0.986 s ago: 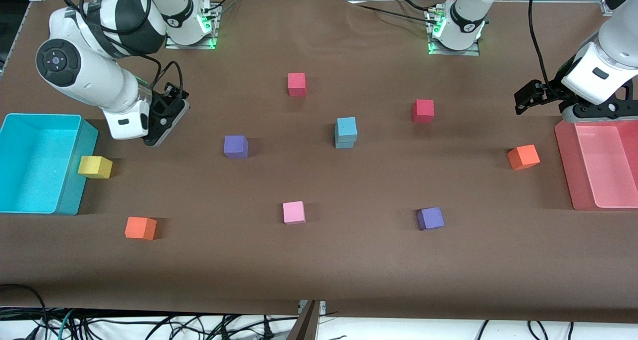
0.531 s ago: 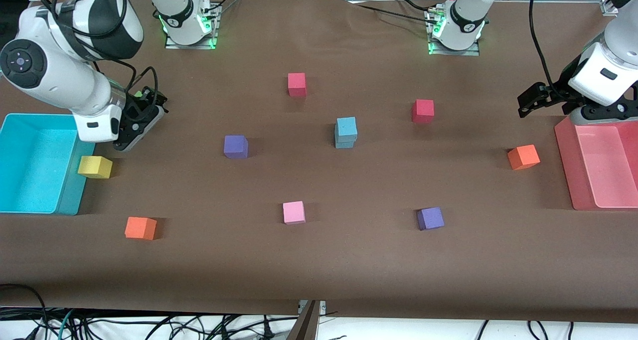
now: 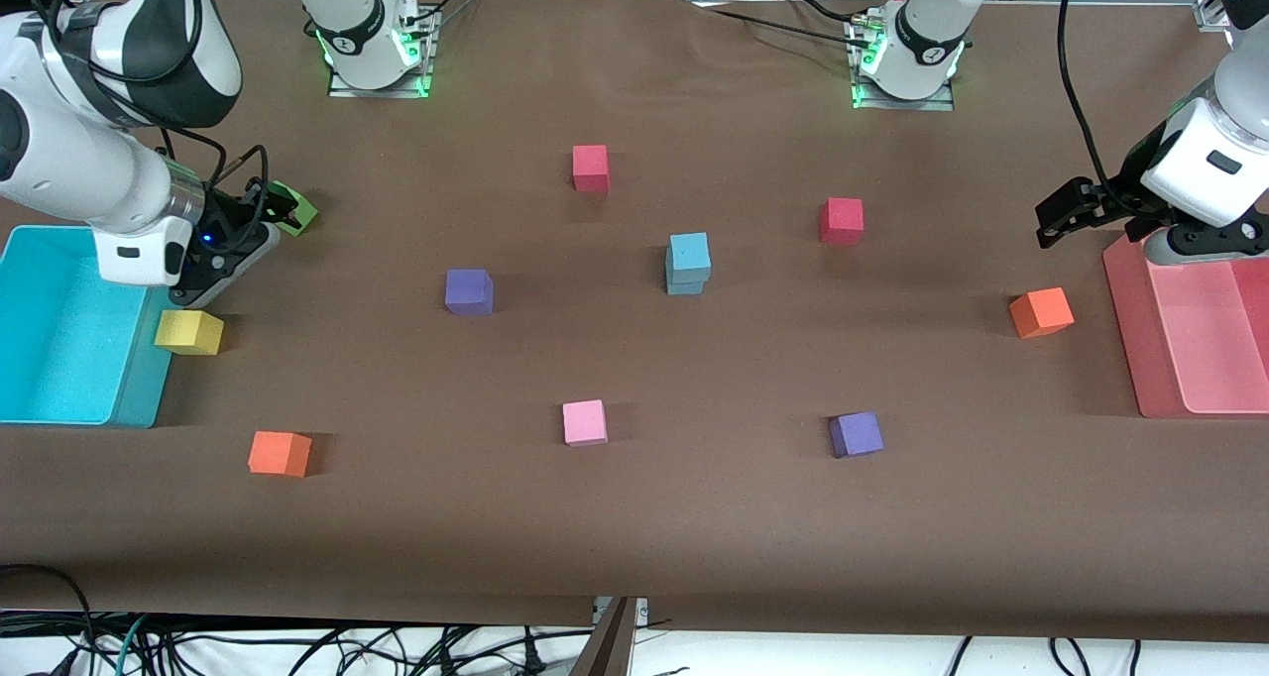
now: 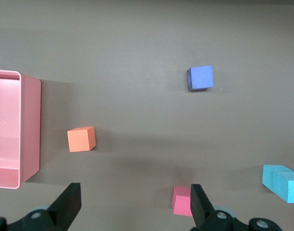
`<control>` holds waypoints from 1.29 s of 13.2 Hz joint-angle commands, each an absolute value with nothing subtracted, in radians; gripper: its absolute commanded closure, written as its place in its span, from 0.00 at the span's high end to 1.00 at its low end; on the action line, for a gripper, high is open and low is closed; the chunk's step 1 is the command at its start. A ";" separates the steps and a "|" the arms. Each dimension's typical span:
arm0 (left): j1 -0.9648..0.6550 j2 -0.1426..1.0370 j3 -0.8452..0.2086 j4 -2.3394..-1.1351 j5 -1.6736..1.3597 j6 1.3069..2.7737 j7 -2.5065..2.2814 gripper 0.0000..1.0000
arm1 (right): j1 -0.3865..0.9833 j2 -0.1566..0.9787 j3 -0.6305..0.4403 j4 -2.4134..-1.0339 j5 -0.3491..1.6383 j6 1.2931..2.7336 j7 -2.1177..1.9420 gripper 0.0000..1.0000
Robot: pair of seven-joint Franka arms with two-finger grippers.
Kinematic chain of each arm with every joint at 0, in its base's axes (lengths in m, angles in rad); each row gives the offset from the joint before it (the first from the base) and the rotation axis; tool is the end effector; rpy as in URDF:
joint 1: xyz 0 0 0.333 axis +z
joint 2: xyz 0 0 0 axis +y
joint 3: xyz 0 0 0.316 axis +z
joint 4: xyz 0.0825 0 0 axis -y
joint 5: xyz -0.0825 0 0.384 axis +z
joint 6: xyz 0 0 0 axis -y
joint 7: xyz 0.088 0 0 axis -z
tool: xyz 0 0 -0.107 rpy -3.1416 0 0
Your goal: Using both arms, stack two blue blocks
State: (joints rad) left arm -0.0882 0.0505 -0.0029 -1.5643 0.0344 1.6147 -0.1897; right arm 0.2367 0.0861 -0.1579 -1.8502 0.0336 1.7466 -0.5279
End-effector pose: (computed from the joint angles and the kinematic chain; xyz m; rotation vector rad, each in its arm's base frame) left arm 0.5715 -0.0486 0.6030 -3.1040 -0.1508 -0.0073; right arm 0.5615 0.0494 0.4595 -2.9331 -0.9025 0.2764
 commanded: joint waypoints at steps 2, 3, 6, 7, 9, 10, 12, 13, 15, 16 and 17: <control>-0.092 0.067 -0.009 -1.526 0.038 1.586 -0.169 1.00 | 0.242 0.075 -0.156 -1.767 0.005 1.620 -0.005 1.00; -0.092 0.067 -0.009 -1.526 0.040 1.586 -0.169 1.00 | 0.244 0.071 -0.155 -1.752 0.005 1.617 0.211 1.00; -0.087 0.066 -0.008 -1.525 0.040 1.586 -0.167 1.00 | 0.235 0.067 -0.133 -1.663 -0.049 1.623 0.348 1.00; -0.089 0.067 -0.008 -1.525 0.041 1.586 -0.167 1.00 | 0.232 0.066 -0.135 -1.620 -0.057 1.623 0.342 1.00; -0.089 0.067 -0.008 -1.525 0.040 1.588 -0.166 1.00 | 0.213 0.063 -0.133 -1.588 -0.045 1.623 0.344 1.00; -0.087 0.067 -0.008 -1.525 0.038 1.588 -0.166 1.00 | 0.189 0.058 -0.127 -1.574 -0.028 1.612 0.331 1.00; -0.084 0.069 -0.008 -1.526 0.034 1.588 -0.166 1.00 | 0.143 0.043 -0.123 -1.572 0.012 1.609 0.237 1.00; -0.084 0.071 -0.006 -1.526 0.022 1.586 -0.158 1.00 | 0.131 0.040 -0.124 -1.575 0.012 1.609 0.186 1.00; -0.083 0.080 -0.005 -1.532 0.020 1.563 -0.108 1.00 | 0.097 0.040 -0.126 -1.585 0.012 1.614 0.074 1.00; -0.074 0.081 -0.002 -1.531 0.000 1.559 -0.107 1.00 | 0.089 0.040 -0.126 -1.594 0.011 1.626 0.017 1.00; -0.043 0.081 -0.002 -1.531 -0.044 1.557 -0.107 1.00 | 0.078 0.040 -0.127 -1.600 0.003 1.641 0.002 1.00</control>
State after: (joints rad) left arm -0.0828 0.0640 -0.0035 -1.5613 0.0131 1.5853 -0.1475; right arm 0.1077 0.0529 -0.1414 -1.5832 -0.0052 1.6275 0.0636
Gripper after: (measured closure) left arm 0.000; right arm 0.000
